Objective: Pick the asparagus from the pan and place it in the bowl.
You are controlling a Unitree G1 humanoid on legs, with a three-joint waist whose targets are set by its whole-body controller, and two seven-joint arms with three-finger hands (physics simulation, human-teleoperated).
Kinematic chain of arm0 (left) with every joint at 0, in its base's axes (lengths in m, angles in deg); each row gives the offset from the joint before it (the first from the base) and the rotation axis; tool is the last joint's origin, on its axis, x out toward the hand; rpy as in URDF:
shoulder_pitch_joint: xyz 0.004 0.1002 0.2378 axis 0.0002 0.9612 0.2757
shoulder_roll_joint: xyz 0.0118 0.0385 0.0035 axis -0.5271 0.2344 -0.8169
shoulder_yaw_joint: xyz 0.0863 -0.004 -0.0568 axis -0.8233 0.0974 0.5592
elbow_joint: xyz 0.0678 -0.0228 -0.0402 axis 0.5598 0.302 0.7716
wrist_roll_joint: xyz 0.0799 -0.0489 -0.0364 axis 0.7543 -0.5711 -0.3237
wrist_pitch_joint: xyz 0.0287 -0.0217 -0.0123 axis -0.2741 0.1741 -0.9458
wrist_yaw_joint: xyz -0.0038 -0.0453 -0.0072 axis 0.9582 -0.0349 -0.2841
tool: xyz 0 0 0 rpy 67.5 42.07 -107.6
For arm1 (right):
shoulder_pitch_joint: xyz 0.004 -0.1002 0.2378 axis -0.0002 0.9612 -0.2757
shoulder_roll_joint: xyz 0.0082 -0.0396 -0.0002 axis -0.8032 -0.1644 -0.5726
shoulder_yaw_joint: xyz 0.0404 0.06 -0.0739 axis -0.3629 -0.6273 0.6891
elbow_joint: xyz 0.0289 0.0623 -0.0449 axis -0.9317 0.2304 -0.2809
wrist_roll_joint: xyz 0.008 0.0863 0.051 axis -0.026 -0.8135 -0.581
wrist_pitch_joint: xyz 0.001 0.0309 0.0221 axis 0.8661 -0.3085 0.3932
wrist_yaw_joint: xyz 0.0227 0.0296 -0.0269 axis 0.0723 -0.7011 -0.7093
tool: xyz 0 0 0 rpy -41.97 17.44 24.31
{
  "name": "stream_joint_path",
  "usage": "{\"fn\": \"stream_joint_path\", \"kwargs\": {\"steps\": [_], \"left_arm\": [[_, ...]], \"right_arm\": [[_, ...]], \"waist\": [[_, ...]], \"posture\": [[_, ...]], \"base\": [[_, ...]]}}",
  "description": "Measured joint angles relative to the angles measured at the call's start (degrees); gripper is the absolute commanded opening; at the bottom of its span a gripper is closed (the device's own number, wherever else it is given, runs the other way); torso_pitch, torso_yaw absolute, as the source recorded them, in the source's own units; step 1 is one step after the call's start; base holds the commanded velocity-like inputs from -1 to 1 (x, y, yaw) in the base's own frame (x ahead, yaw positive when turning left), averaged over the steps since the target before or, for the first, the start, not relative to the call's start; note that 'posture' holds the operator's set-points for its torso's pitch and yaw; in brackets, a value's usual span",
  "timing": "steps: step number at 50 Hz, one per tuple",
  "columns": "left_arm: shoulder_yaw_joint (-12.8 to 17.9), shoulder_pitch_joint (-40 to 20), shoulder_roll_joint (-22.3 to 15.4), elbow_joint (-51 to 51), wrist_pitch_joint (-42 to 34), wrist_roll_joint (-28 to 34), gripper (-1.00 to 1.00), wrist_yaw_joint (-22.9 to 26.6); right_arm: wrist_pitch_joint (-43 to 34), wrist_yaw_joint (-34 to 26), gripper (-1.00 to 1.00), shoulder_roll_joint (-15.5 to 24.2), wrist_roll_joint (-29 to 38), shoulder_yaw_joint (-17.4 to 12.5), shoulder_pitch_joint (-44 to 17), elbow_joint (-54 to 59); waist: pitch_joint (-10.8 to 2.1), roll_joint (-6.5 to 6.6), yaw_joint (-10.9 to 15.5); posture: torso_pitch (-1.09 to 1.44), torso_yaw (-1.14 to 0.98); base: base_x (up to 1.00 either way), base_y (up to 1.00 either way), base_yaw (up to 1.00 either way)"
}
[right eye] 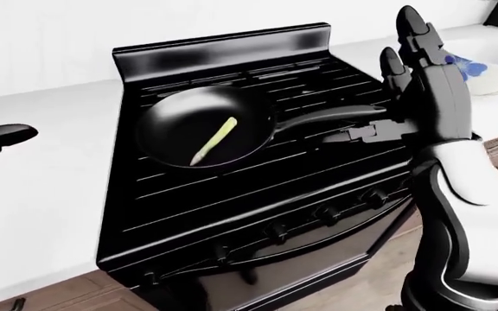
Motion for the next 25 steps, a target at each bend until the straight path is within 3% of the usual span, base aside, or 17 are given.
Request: {"fn": "stream_joint_path", "kwargs": {"steps": [5, 13, 18, 25], "left_arm": [[0.6, 1.0, 0.4, 1.3, -0.5, 0.3, 1.0, -0.4], [0.5, 0.3, 0.1, 0.1, -0.2, 0.1, 1.0, -0.3], [-0.6, 0.5, 0.5, 0.2, -0.5, -0.2, 1.0, 0.1], [-0.1, 0.4, 0.3, 0.6, -0.8, 0.0, 1.0, -0.2]], "right_arm": [[-0.4, -0.5, 1.0, -0.6, -0.6, 1.4, 0.8, 0.3], [0.4, -0.2, 1.0, -0.1, -0.3, 0.6, 0.0, -0.3], [0.0, 1.0, 1.0, -0.1, -0.1, -0.6, -0.3, 1.6], [-1.2, 2.9, 1.0, 0.3, -1.3, 0.5, -1.1, 2.8]], "waist": [[0.17, -1.35, 0.8], [-0.31, -7.2, 0.9], [0.65, -3.98, 0.3], [0.35, -4.01, 0.4]], "posture": [[0.0, 0.0], [0.0, 0.0], [0.0, 0.0], [0.0, 0.0]], "base": [[0.1, 0.02, 0.0], [0.1, 0.02, 0.0], [0.0, 0.0, 0.0], [0.0, 0.0, 0.0]]}}
